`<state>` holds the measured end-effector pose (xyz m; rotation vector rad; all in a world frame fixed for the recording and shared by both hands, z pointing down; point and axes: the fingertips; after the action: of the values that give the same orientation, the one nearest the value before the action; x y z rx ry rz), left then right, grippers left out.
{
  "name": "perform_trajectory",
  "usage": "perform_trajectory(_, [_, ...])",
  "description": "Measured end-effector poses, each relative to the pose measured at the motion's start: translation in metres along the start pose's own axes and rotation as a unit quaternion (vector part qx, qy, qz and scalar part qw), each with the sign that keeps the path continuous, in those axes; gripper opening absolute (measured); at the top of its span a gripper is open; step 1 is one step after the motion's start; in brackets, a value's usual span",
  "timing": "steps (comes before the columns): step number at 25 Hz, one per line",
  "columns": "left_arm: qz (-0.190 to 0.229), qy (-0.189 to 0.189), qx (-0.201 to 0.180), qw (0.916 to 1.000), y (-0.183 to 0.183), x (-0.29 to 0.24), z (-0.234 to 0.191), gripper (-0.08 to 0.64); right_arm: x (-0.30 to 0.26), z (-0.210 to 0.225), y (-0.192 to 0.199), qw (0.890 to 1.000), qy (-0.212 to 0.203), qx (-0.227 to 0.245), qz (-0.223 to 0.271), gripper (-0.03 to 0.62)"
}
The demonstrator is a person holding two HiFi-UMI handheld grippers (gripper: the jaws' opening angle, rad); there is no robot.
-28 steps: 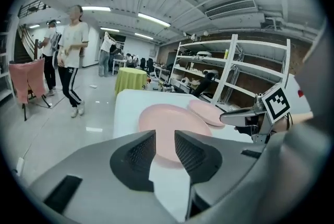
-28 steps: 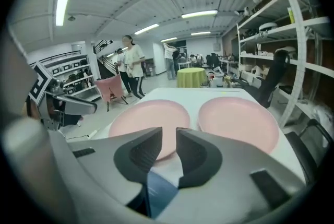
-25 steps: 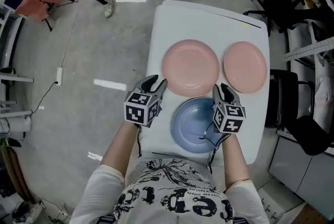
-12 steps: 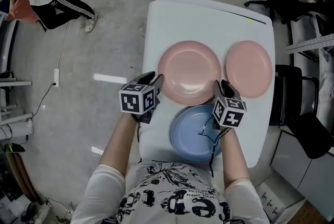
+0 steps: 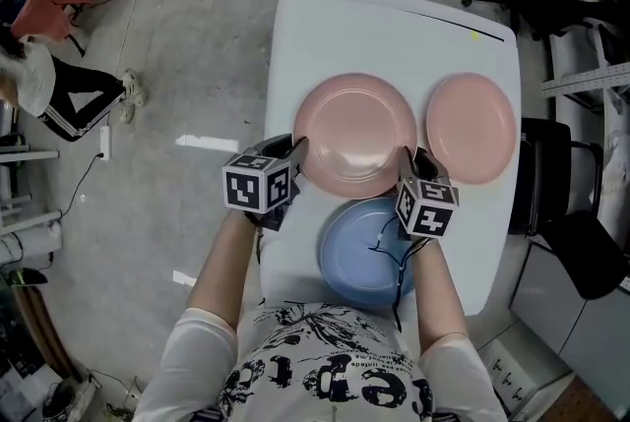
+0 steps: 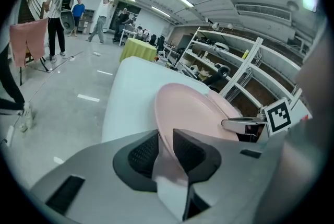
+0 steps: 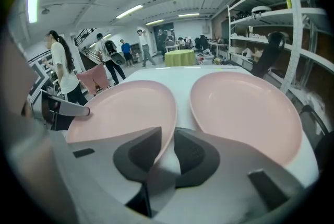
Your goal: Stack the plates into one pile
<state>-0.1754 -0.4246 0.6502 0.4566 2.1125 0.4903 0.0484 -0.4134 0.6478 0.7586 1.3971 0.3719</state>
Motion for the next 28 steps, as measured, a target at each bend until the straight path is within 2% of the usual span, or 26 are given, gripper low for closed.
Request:
perform_trajectory(7, [0.015,-0.010,-0.001,0.9998,0.001,0.009,0.000,0.084,0.007,-0.006,-0.003,1.000,-0.007,0.014,0.000,0.083])
perform_trajectory(11, [0.039,0.001,0.011,0.9992,-0.006,0.026,0.004,0.080,0.020,-0.012,-0.014,1.000,-0.012,0.019,0.016,0.083])
perform_trajectory(18, [0.064,-0.004,-0.001,0.9979,-0.005,0.057,0.029,0.078,0.060,-0.013,-0.025,0.999,-0.005,0.029,0.043,0.083])
perform_trajectory(28, [0.085,-0.008,-0.005,0.9963,0.044,0.115,0.074,0.078,0.140,-0.018,0.005,0.998,-0.003,0.034,0.059,0.081])
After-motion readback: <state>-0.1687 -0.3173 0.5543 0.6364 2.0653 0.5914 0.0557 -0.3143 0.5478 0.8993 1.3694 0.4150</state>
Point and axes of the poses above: the fingertips, and each gripper's own axes: x backward along the fingers, z to its right, y out of its underside, and after that the axes turned 9 degrees about x, right-handed
